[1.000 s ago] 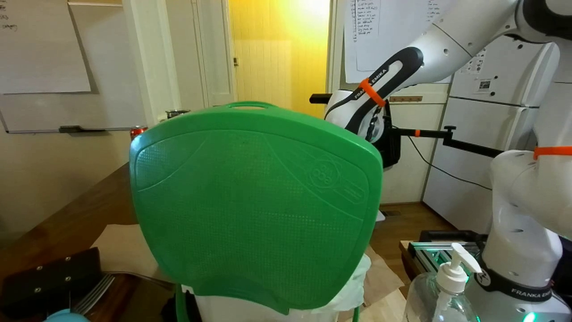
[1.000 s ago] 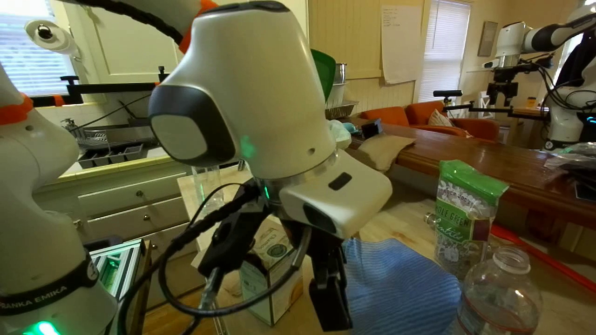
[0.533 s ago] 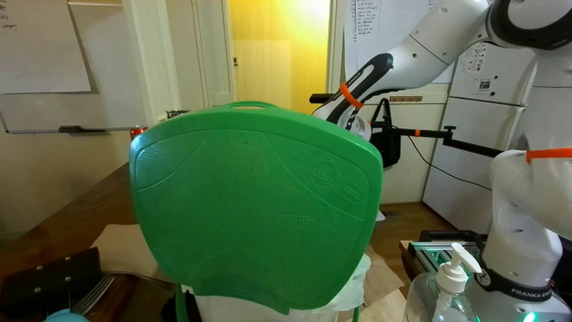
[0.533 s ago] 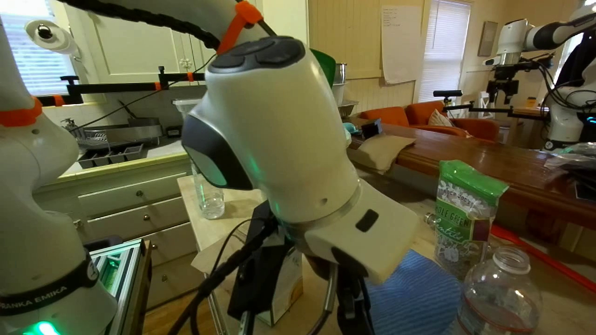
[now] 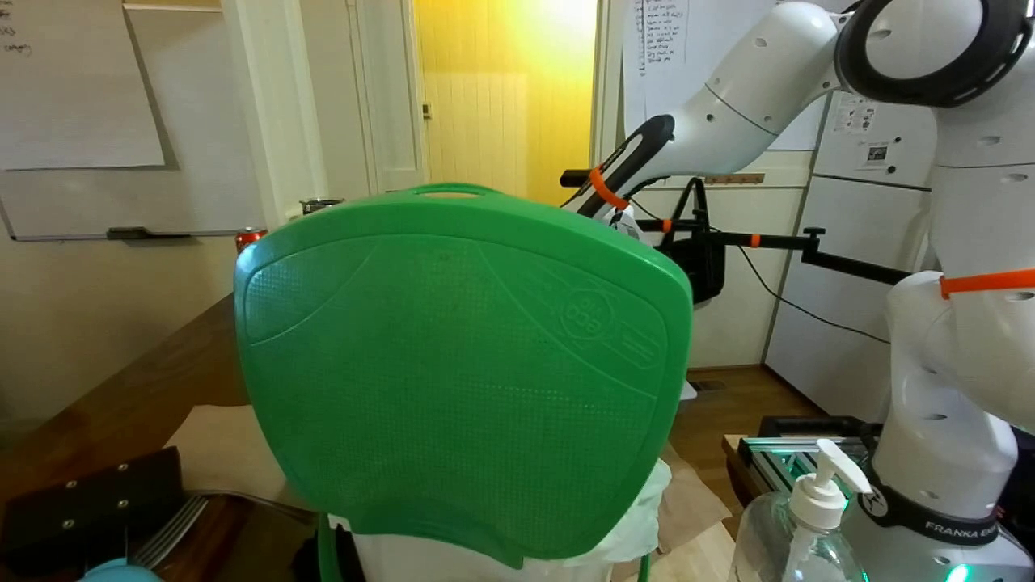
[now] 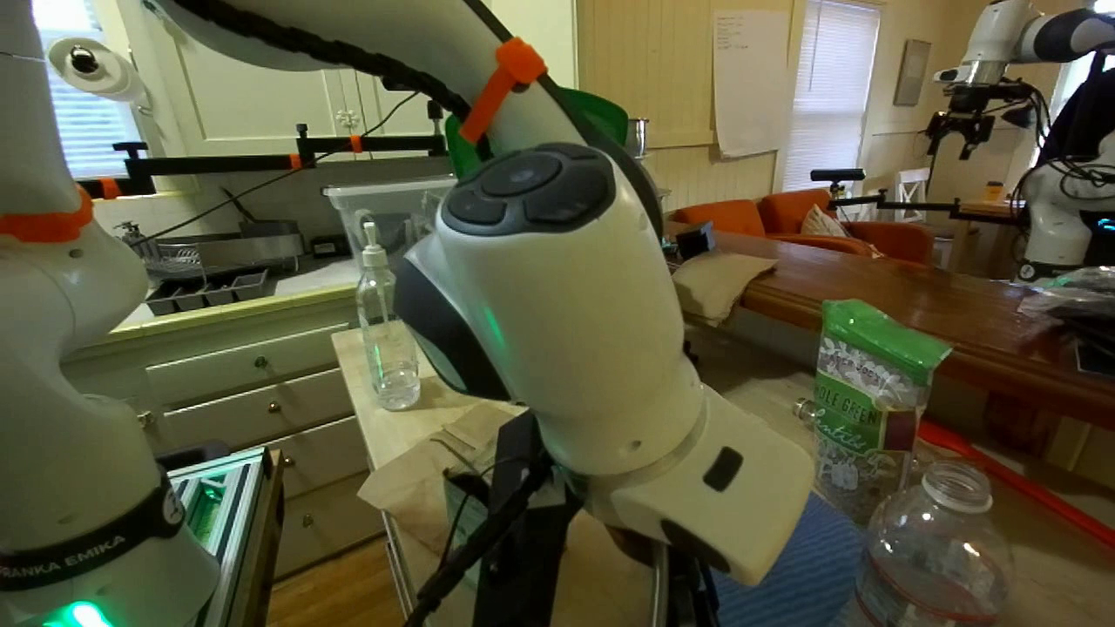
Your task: Place the wipe on the rim of the bin
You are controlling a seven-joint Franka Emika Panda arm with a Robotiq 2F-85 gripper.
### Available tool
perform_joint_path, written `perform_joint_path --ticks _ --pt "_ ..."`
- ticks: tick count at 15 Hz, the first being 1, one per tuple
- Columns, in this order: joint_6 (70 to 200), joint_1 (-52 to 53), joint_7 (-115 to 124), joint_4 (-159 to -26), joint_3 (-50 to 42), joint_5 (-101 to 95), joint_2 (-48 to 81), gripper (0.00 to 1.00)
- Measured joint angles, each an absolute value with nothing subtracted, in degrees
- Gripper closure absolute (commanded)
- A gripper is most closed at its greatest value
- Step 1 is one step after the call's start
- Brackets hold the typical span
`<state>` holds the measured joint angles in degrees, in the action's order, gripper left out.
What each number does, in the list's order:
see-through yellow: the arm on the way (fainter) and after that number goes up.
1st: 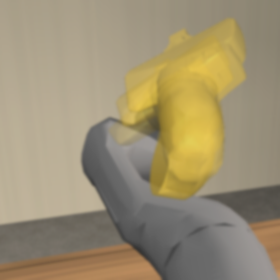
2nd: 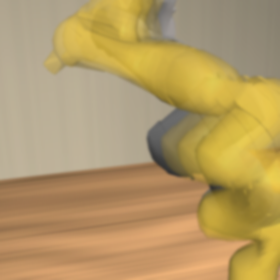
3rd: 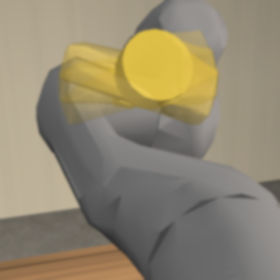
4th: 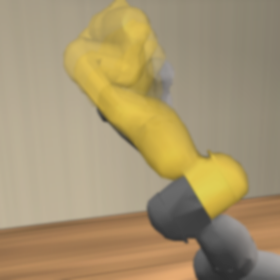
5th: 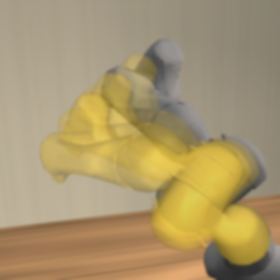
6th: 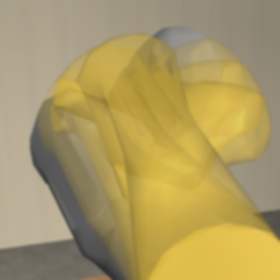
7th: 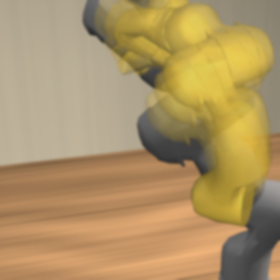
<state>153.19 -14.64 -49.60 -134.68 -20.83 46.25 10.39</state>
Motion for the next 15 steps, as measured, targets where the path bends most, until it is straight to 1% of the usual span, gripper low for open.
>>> perform_joint_path --ticks 1,2,10,11,12,15 --pt "153.2 -14.7 -50.2 -134.4 -20.6 46.9 11.0 0.25" --pt "153.2 -14.7 -50.8 -134.1 -20.5 47.6 11.6 0.26" --pt "152.9 -14.7 -51.8 -132.5 -20.0 48.5 13.6 0.89" --pt "152.7 -14.7 -51.8 -132.4 -20.0 48.5 13.8 0.96" --pt "152.6 -14.7 -51.7 -132.3 -20.0 48.4 13.9 1.0" --pt "150.9 -15.1 -50.2 -131.8 -19.8 46.8 13.9 1.0"
